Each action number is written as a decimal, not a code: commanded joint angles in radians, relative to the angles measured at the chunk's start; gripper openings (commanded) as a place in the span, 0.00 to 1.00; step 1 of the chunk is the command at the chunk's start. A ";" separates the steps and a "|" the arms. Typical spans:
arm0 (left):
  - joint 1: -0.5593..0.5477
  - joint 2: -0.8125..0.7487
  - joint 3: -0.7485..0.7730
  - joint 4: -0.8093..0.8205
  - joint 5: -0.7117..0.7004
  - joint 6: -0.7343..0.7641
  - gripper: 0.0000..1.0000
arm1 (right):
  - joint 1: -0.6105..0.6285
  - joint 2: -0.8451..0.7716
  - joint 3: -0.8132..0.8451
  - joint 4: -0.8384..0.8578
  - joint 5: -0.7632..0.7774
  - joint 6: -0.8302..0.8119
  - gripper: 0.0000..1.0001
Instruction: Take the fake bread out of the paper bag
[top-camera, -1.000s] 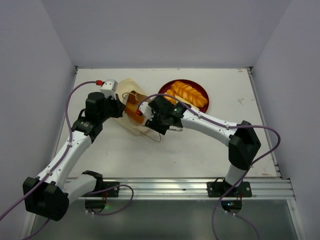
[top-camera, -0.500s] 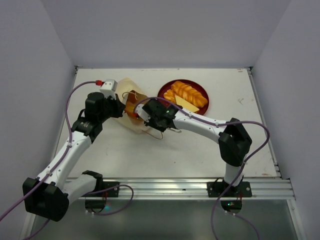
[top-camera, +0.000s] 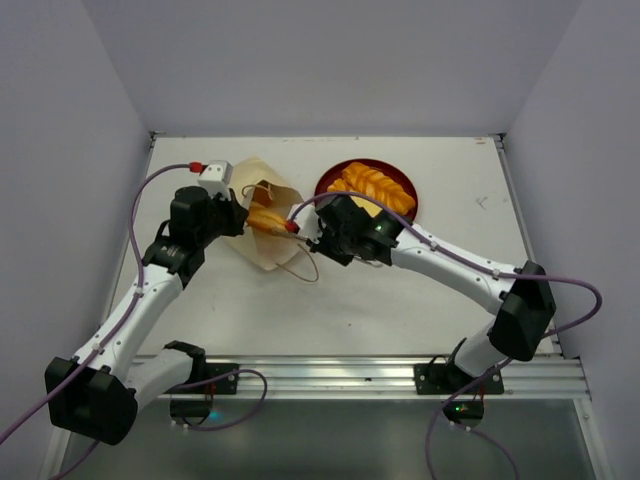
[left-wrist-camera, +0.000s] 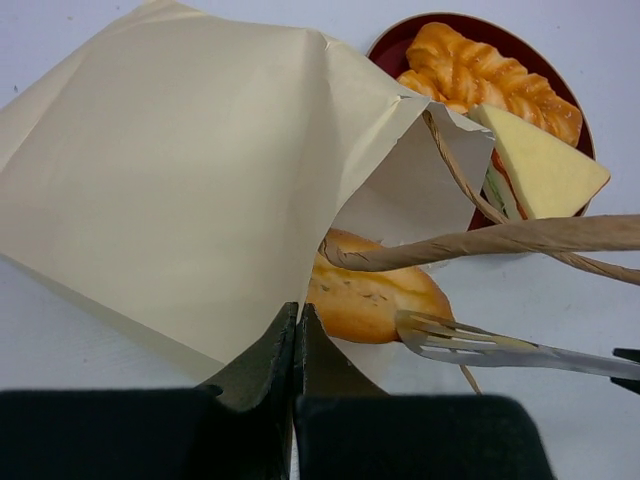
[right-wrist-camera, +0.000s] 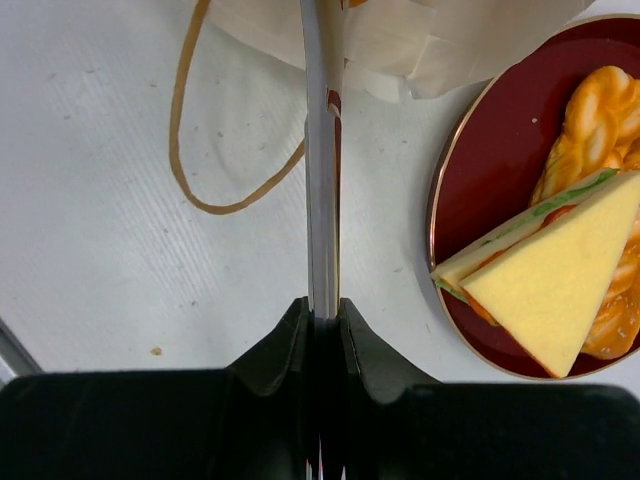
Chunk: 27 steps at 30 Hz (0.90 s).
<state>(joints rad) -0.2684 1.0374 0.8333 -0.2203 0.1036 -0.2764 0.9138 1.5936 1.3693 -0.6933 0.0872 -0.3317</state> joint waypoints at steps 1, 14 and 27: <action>0.008 -0.004 0.021 0.058 -0.030 0.008 0.00 | -0.010 -0.105 -0.032 0.012 -0.084 -0.024 0.00; 0.009 0.036 0.078 0.039 -0.131 -0.003 0.00 | -0.062 -0.331 -0.165 -0.074 -0.191 -0.081 0.00; 0.015 0.102 0.138 0.015 -0.192 -0.020 0.00 | -0.207 -0.580 -0.245 -0.172 -0.248 -0.130 0.00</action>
<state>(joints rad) -0.2684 1.1320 0.9188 -0.2150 -0.0452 -0.2787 0.7490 1.0698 1.1301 -0.8619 -0.1272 -0.4324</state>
